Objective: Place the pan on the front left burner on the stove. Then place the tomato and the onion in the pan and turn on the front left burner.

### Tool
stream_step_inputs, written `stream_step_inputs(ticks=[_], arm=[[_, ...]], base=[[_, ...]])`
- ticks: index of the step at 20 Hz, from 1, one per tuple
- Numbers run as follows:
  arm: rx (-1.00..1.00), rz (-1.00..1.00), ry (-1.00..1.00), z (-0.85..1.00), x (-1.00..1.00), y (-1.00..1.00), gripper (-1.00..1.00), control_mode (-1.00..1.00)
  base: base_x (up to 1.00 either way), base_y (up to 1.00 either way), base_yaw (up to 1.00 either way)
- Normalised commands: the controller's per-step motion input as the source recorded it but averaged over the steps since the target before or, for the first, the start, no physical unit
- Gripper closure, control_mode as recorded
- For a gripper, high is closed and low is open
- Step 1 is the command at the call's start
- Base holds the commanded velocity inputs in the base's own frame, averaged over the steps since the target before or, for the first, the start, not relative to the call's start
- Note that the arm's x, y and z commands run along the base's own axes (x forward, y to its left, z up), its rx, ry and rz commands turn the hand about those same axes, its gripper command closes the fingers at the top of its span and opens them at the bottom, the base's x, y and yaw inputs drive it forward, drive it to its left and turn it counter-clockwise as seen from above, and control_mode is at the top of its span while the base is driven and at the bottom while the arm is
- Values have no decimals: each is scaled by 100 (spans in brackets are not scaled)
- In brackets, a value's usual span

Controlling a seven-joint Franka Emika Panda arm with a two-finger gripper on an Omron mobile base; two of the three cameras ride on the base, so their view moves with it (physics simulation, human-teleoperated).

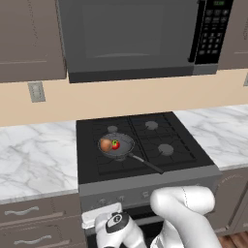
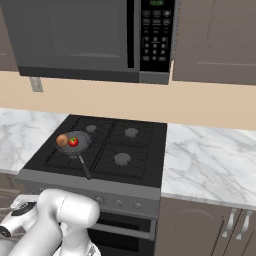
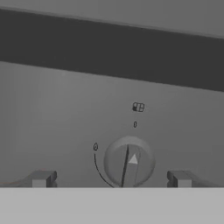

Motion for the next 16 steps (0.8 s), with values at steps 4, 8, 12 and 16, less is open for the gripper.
stream_step_inputs(ticks=[4, 8, 12, 16], arm=[[5, 0, 0, -1, 0, 0, -100, -100], [6, 0, -3, 2, 0, 0, -100, -100], [8, 0, -6, 9, -5, 0, -100, -100], [10, 0, -7, 7, -26, 0, -100, -100]], base=[[0, 0, 0], [0, 0, 0], [0, 0, 0], [0, 0, 0]])
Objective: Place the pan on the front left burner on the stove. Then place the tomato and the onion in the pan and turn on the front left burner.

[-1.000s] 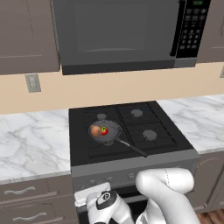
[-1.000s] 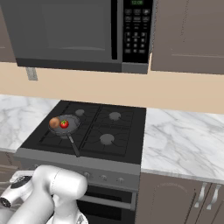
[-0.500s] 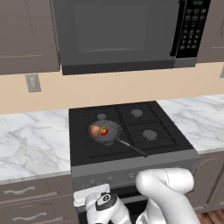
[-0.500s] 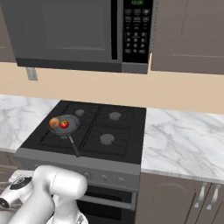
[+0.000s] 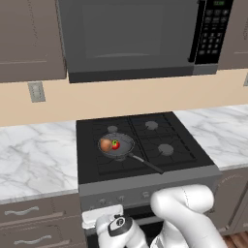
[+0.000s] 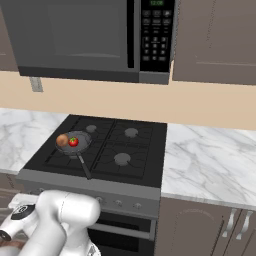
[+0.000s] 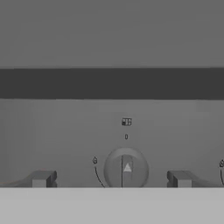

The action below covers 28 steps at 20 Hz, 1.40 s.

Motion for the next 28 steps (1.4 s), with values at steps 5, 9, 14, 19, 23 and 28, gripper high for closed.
stream_step_inputs(ticks=[5, 9, 14, 19, 23, 28], arm=[[7, 0, -5, 0, -12, -9, -100, -100], [5, 0, -8, 5, 0, -5, -100, -100], [3, 0, -6, 10, 0, 0, -100, -100], [0, 0, 0, 0, 0, -8, -100, -100], [0, 0, 0, -4, 0, -18, -100, -100], [0, 0, 0, 0, 1, -9, -100, -100]], base=[[0, 0, 0], [0, 0, 0], [0, 0, 0], [0, 0, 0], [0, 0, 0], [0, 0, 0]])
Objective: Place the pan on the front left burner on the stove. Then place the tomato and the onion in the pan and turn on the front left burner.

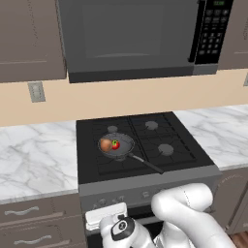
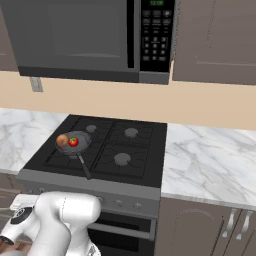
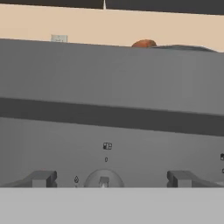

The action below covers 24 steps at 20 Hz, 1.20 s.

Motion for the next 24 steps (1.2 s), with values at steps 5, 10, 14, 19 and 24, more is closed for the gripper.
stream_step_inputs(ticks=[5, 10, 14, 19, 24], arm=[[0, 0, 0, 0, 6, 3, -100, -100], [0, 0, 0, -5, 5, 3, -100, -100], [0, 0, 0, -24, 8, 0, -100, -100], [0, 0, 0, -25, 0, 0, -100, -100], [0, 0, 0, -11, 14, 0, -100, -100]], base=[[0, 0, 0], [0, 0, 0], [0, 0, 0], [0, 0, 0], [0, 0, 0]])
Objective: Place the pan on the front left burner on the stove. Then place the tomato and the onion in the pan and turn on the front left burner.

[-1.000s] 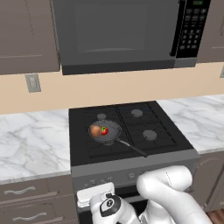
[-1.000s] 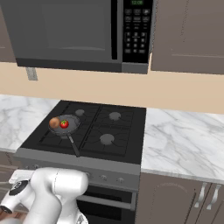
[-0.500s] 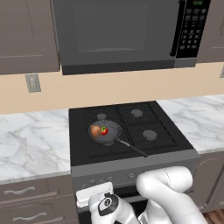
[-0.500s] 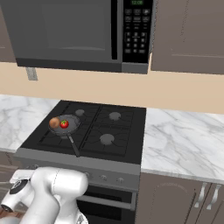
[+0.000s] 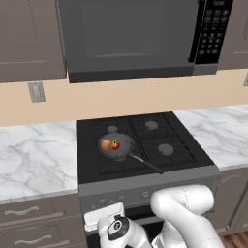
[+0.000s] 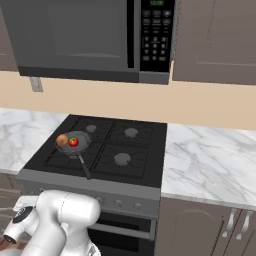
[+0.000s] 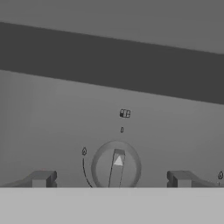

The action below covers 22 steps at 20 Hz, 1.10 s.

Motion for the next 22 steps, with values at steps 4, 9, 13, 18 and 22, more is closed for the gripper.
stream_step_inputs(ticks=[4, 9, 13, 18, 22], arm=[[0, 0, 0, 8, 18, 0, -100, -100], [0, 0, 0, 6, 21, 0, -100, -100], [0, 0, 0, 3, 35, 0, -100, -100], [0, 0, 0, 0, 13, 0, 100, -100], [0, 0, 0, 0, 3, 0, 100, -100]], base=[[0, 0, 0], [0, 0, 0], [0, 0, 0], [0, 0, 0], [0, 0, 0]])
